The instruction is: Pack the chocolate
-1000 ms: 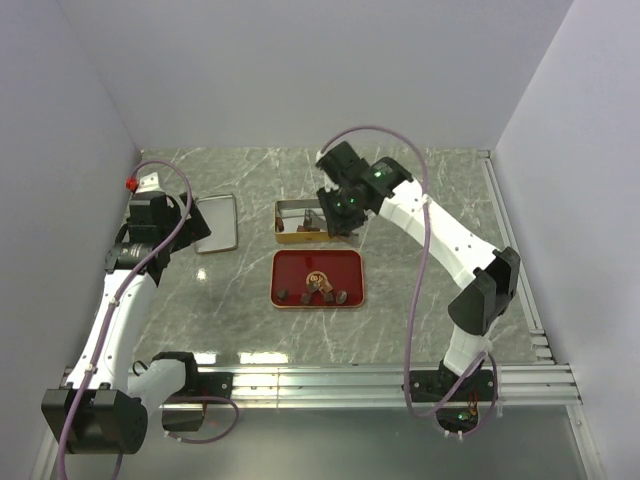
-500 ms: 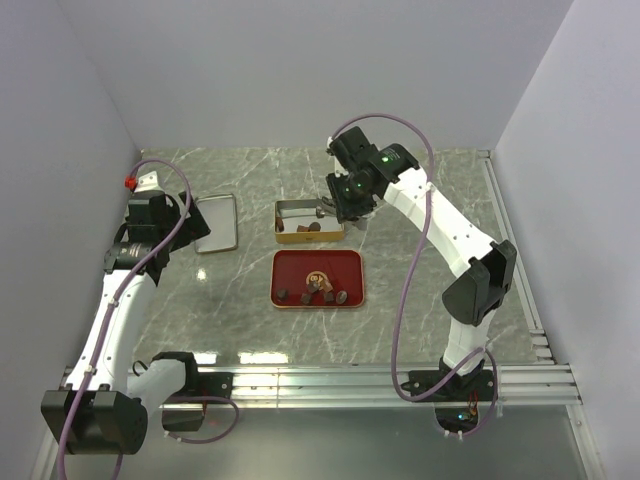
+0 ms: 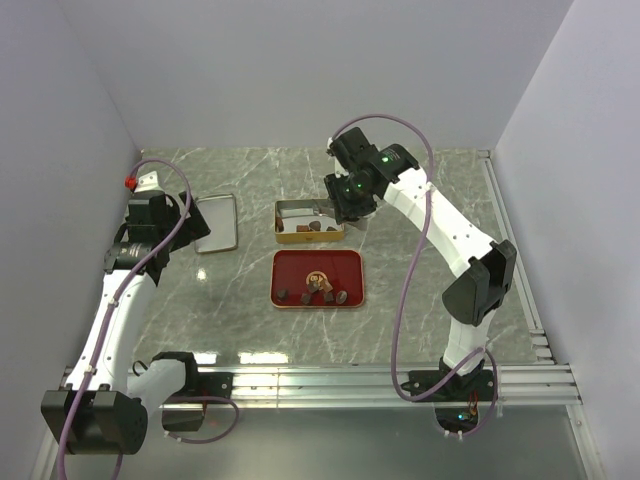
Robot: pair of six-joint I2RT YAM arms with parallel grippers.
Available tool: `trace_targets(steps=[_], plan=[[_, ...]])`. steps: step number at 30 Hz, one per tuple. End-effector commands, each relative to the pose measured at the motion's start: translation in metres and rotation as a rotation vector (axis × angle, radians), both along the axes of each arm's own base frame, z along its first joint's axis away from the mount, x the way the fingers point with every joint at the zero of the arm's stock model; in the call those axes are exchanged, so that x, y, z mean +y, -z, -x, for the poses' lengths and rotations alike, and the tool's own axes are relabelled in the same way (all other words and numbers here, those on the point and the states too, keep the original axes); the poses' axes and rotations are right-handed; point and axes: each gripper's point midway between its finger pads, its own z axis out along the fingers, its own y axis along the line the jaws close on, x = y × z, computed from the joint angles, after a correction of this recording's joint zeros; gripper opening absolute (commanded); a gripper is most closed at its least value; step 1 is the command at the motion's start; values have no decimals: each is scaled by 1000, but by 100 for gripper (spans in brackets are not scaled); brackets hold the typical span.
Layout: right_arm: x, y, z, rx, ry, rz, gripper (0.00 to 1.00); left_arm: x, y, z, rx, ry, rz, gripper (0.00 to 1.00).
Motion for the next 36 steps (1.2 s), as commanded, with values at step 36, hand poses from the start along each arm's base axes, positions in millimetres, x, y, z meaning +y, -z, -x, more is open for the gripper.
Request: trace_targets(steps=[36], plan=[[-16, 32, 151, 140, -201, 27, 48, 3, -9, 16, -29, -36, 21, 99]])
